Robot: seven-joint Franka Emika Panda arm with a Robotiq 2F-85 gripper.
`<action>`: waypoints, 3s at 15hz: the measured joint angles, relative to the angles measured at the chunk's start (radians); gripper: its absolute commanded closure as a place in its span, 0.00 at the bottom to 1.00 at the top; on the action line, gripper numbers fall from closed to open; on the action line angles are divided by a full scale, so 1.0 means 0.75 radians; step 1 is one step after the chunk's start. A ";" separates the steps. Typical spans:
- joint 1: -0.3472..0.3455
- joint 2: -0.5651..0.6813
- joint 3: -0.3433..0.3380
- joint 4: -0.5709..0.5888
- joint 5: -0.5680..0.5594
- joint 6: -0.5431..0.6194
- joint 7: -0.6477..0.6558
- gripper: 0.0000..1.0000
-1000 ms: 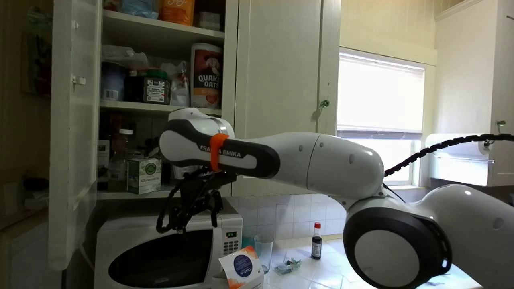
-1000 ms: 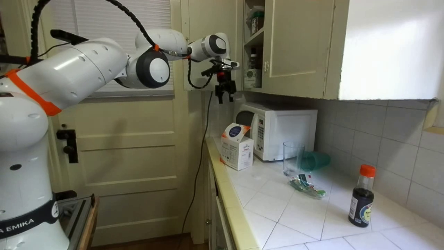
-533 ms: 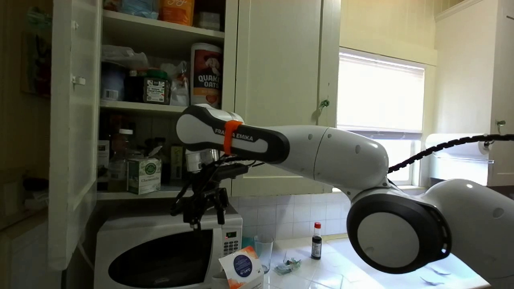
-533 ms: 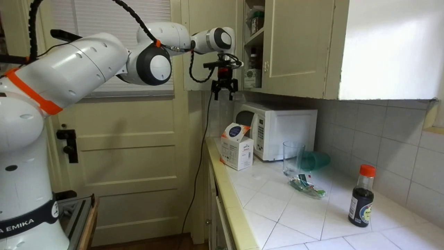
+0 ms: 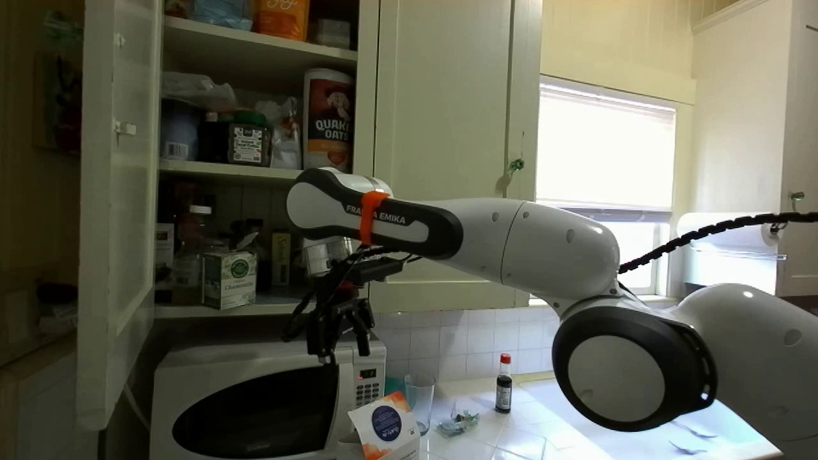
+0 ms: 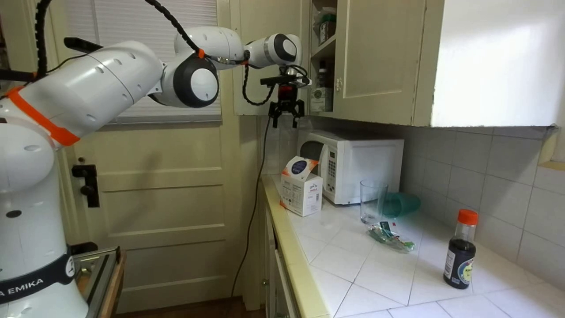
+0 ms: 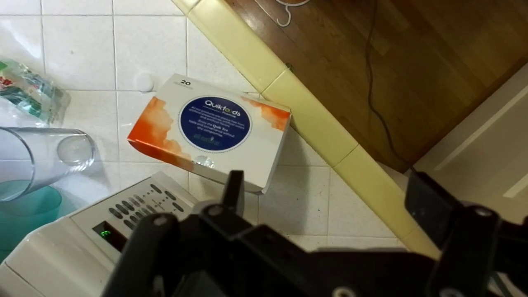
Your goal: Close the right cabinet door then remove the white box from the left cabinet and place it on the counter.
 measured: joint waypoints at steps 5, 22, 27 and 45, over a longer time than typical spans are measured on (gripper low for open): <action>0.002 0.011 0.019 0.000 0.027 0.073 0.070 0.00; 0.243 0.140 0.073 -0.001 0.168 0.391 1.259 0.00; 0.319 0.143 0.071 0.000 0.170 0.416 1.670 0.00; 0.364 -0.001 -0.009 0.007 0.004 -0.024 1.117 0.00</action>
